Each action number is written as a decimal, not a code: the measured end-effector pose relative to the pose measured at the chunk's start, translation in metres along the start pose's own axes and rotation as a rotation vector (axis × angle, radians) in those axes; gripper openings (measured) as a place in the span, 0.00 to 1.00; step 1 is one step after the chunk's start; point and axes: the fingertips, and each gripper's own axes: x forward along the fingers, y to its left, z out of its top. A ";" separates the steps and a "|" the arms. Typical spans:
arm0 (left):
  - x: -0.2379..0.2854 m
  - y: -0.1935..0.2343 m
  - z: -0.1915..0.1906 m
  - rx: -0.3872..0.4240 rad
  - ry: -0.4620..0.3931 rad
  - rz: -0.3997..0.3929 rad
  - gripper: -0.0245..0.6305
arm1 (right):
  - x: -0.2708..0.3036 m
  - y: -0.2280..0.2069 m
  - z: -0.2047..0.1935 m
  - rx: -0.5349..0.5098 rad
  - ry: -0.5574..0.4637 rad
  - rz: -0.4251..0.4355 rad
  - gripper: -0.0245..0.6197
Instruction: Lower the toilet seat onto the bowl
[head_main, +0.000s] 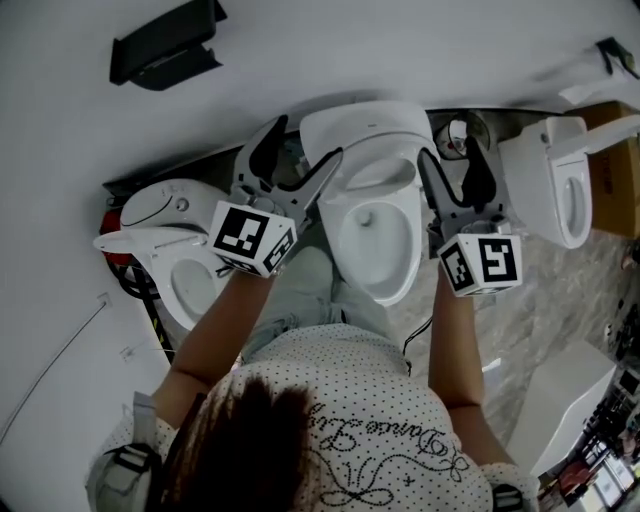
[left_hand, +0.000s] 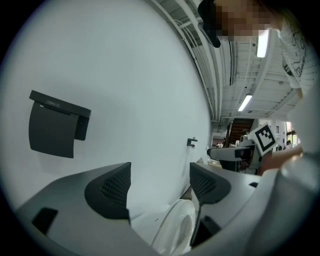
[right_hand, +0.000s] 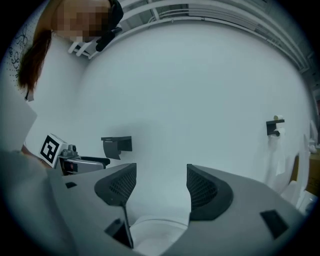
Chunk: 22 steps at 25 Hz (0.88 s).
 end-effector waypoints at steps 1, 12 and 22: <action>0.003 0.009 -0.005 -0.008 0.006 -0.002 0.57 | 0.012 0.000 -0.007 0.005 0.014 0.000 0.54; 0.022 0.050 -0.031 -0.060 0.053 -0.006 0.57 | 0.079 -0.009 -0.090 0.031 0.210 0.006 0.46; 0.025 0.060 -0.049 -0.086 0.087 0.012 0.57 | 0.102 -0.022 -0.162 0.099 0.386 0.004 0.37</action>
